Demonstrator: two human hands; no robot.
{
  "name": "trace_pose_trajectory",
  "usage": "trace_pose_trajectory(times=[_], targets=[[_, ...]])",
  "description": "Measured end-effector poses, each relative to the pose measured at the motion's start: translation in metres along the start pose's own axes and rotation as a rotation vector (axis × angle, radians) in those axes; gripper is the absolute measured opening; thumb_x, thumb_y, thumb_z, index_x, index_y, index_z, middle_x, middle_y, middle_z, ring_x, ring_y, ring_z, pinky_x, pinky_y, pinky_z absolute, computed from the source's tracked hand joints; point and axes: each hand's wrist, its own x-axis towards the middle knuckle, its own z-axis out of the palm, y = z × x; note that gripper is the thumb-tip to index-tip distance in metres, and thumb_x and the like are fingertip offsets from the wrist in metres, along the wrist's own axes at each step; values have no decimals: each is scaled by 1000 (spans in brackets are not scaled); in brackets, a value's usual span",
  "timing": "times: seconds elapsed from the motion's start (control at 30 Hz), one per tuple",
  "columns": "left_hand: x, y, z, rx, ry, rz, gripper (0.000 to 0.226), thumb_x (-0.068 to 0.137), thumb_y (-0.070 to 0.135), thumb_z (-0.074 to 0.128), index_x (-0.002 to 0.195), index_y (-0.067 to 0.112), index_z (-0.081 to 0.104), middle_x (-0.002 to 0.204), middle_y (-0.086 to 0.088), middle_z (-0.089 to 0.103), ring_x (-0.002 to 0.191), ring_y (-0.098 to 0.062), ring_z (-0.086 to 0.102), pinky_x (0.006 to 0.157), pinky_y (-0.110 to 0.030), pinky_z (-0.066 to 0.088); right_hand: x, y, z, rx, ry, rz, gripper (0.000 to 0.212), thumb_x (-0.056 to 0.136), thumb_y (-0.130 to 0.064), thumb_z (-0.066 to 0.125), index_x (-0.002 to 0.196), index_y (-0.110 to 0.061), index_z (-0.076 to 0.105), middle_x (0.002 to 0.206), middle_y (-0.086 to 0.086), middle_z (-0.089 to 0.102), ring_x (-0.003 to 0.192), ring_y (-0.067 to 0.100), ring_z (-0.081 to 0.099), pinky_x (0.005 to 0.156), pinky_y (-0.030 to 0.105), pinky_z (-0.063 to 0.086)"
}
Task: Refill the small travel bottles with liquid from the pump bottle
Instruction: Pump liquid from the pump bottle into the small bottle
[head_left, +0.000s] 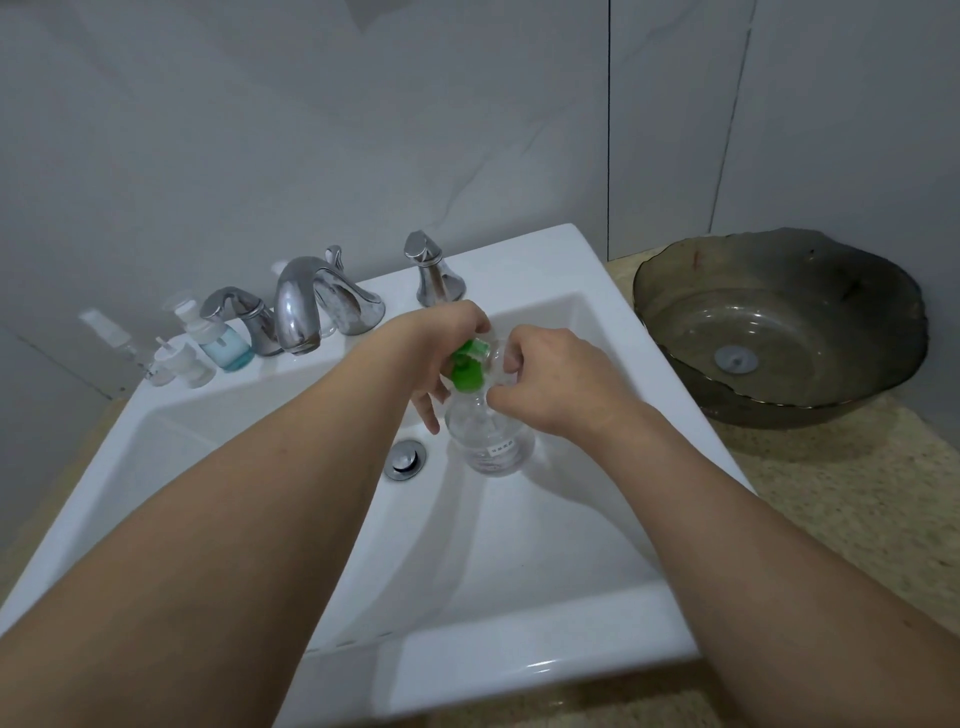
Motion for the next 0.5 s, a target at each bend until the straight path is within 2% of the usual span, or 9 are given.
trace_pose_trajectory(times=[0.07, 0.17, 0.27, 0.4, 0.5], targets=[[1, -1, 1, -4, 10, 14, 47, 97, 37, 43, 131, 9, 58, 130, -17, 62, 120, -48, 57, 86, -77, 47, 1, -1, 0, 12, -7, 8, 27, 74, -36, 65, 92, -20, 55, 90, -2, 63, 84, 24, 59, 74, 35, 51], [1, -3, 9, 4, 101, 51, 32, 93, 26, 45, 109, 6, 65, 116, -16, 68, 105, -43, 64, 86, -67, 53, 1, 1, 3, 21, -28, 18, 23, 74, -35, 65, 86, -20, 52, 88, -1, 61, 80, 24, 58, 67, 33, 48], [5, -6, 17, -8, 181, 67, 24, 87, 18, 47, 96, 6, 65, 117, -19, 70, 103, -38, 67, 92, -59, 53, 1, 4, 5, 26, -78, 35, 21, 74, -33, 65, 77, -22, 47, 86, -1, 59, 78, 25, 58, 62, 30, 42], [6, -5, 22, -52, 243, 104, 18, 89, 13, 46, 88, 8, 64, 112, -20, 70, 86, -34, 61, 92, -57, 53, 1, 4, 5, 17, -84, 43, 22, 75, -33, 65, 83, -19, 50, 87, 0, 59, 79, 24, 57, 61, 30, 40], [7, -7, 19, -55, 223, 91, 22, 87, 16, 46, 95, 8, 65, 113, -17, 69, 93, -35, 63, 89, -58, 53, 0, 3, 4, 14, -79, 34, 22, 74, -32, 66, 85, -18, 51, 89, 0, 59, 79, 25, 57, 62, 30, 40]])
